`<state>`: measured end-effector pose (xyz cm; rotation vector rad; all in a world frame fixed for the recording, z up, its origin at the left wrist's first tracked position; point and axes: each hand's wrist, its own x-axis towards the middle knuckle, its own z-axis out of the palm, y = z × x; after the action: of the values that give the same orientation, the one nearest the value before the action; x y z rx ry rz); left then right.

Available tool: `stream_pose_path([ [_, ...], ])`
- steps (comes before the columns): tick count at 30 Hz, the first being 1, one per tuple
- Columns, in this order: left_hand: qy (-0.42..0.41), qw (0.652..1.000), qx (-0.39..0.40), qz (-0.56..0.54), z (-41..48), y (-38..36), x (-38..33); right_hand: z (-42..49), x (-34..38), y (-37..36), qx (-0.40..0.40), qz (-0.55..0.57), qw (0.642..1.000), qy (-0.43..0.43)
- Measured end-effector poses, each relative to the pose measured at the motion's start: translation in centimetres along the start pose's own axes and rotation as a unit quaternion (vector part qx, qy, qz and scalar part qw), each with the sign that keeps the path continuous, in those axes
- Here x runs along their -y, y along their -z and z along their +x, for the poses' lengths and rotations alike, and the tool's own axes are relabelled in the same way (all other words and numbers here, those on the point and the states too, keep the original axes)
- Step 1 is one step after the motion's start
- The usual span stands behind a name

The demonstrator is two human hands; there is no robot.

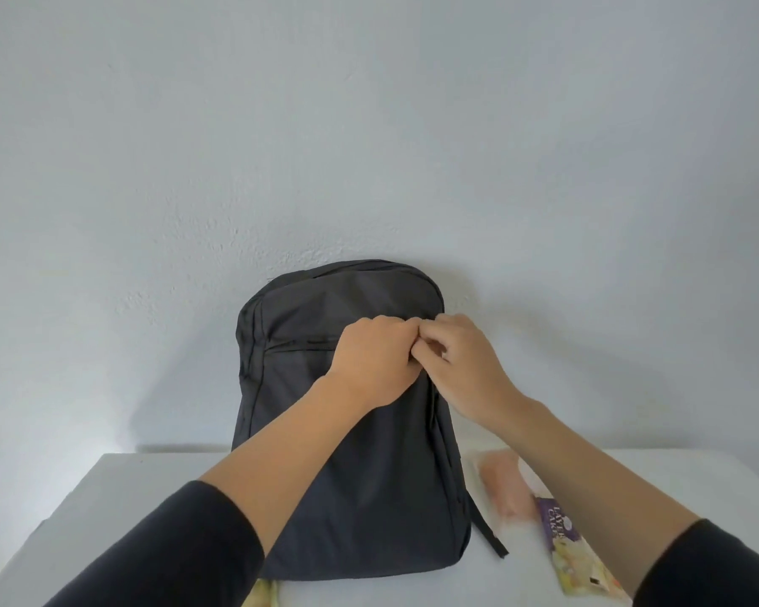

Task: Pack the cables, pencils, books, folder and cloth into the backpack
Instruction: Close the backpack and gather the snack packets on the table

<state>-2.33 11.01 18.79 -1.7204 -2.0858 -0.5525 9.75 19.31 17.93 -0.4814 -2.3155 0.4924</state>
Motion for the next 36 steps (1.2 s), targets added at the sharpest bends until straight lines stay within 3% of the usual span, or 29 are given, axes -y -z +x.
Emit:
stream_pose_path([
  [4, 0.051, 0.991, 0.005, -0.122, -0.4, -0.3, 0.4, -0.2, -0.7, 0.1, -0.048, 0.050, 0.998, 0.000],
  [6, 0.089, 0.971, 0.020, -0.221, -0.3, -0.2, 0.9, -0.4, -1.3, -0.3, -0.084, 0.142, 0.984, -0.071],
  [8, 0.088, 0.963, 0.039, -0.253, -0.2, 0.4, 1.3, -0.2, -1.7, -1.2, -0.049, 0.231, 0.956, -0.176],
  [10, 0.089, 0.962, 0.055, -0.251, -0.5, 0.8, 1.7, 0.2, -2.3, -2.1, -0.002, 0.234, 0.946, -0.225],
  [16, 0.205, 0.947, 0.013, -0.249, -2.1, 1.5, 4.5, 0.8, -4.6, -2.5, -0.037, 0.181, 0.967, -0.177],
  [18, 0.268, 0.916, -0.030, -0.297, -3.8, 2.0, 6.9, 0.5, -5.6, -2.4, -0.052, 0.153, 0.972, -0.173],
  [21, 0.386, 0.828, -0.102, -0.393, -8.3, 2.5, 11.8, -0.1, -6.5, -2.6, -0.047, 0.125, 0.975, -0.177],
  [23, 0.430, 0.775, -0.106, -0.450, -10.8, 2.7, 13.4, -0.5, -6.1, -3.2, -0.056, 0.130, 0.975, -0.170],
  [26, 0.396, 0.767, -0.107, -0.493, -11.3, 3.0, 13.1, -1.8, -4.3, -4.2, -0.110, 0.155, 0.971, -0.145],
  [29, 0.328, 0.740, -0.052, -0.585, -11.3, 3.5, 11.8, -4.2, -2.3, -5.4, -0.125, 0.181, 0.972, -0.084],
  [30, 0.320, 0.747, -0.026, -0.582, -11.8, 3.4, 11.4, -5.0, -1.8, -5.9, -0.108, 0.175, 0.978, -0.045],
  [33, 0.318, 0.824, 0.043, -0.466, -14.2, 2.1, 10.5, -7.1, -0.6, -7.4, -0.018, 0.130, 0.990, 0.052],
  [36, 0.332, 0.865, 0.085, -0.368, -18.3, 0.1, 10.9, -9.0, -0.1, -8.1, 0.083, 0.107, 0.990, 0.041],
])
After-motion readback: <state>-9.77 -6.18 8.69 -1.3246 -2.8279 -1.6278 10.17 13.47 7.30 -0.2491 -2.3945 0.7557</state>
